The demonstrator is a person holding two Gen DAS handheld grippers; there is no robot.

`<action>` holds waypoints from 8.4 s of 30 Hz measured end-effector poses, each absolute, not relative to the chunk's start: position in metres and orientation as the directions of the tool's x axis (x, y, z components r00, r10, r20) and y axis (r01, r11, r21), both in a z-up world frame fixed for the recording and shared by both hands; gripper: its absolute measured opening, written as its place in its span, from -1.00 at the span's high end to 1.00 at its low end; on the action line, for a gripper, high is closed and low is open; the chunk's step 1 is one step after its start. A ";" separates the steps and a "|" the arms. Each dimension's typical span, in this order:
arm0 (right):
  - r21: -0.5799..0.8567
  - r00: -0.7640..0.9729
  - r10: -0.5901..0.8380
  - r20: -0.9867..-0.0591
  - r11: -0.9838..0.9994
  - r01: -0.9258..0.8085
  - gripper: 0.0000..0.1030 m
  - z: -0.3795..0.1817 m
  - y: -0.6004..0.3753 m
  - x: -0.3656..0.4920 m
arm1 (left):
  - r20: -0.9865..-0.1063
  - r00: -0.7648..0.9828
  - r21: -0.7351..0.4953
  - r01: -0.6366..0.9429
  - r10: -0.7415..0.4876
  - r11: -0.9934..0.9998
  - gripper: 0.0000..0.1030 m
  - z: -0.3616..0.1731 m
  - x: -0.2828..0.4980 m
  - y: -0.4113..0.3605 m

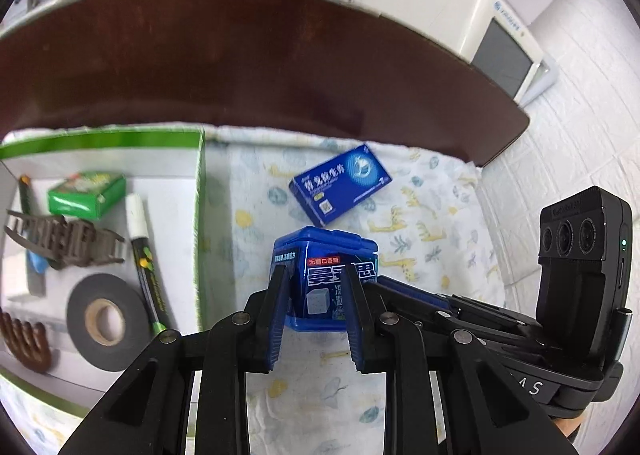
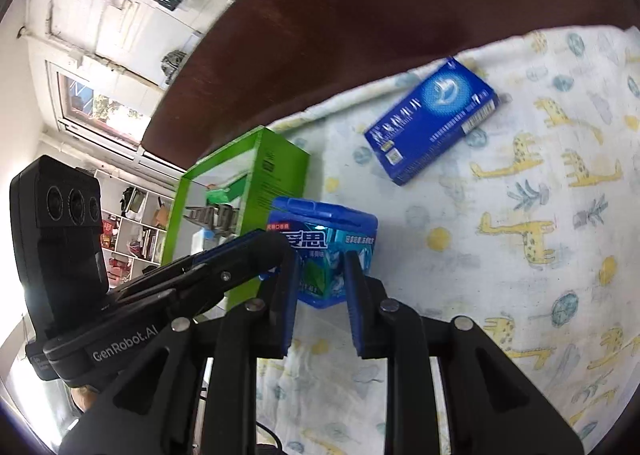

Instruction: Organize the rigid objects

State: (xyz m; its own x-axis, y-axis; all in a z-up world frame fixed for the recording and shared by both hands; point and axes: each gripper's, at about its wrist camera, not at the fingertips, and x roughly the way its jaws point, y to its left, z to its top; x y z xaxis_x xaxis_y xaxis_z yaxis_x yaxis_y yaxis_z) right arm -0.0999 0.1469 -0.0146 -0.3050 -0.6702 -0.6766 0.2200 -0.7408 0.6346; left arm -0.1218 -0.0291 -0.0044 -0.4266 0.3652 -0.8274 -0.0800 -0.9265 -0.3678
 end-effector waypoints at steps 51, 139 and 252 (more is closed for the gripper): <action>0.625 -0.092 -0.722 -0.686 -0.649 0.435 0.55 -0.009 -0.158 -0.148 | -0.796 -0.579 -0.412 0.302 0.178 -0.860 0.51 -0.028 -0.101 -0.324; 0.353 -0.483 -0.427 -0.765 -0.904 0.240 0.30 0.015 0.168 -0.169 | -0.838 -0.448 -0.319 -0.062 0.312 -0.946 0.26 -0.002 -0.163 -0.013; 0.132 -0.622 -0.352 -0.699 -0.919 0.372 -0.68 0.045 0.031 -0.001 | -0.713 -0.692 0.006 0.155 -0.113 -0.988 -0.12 0.010 0.014 -0.138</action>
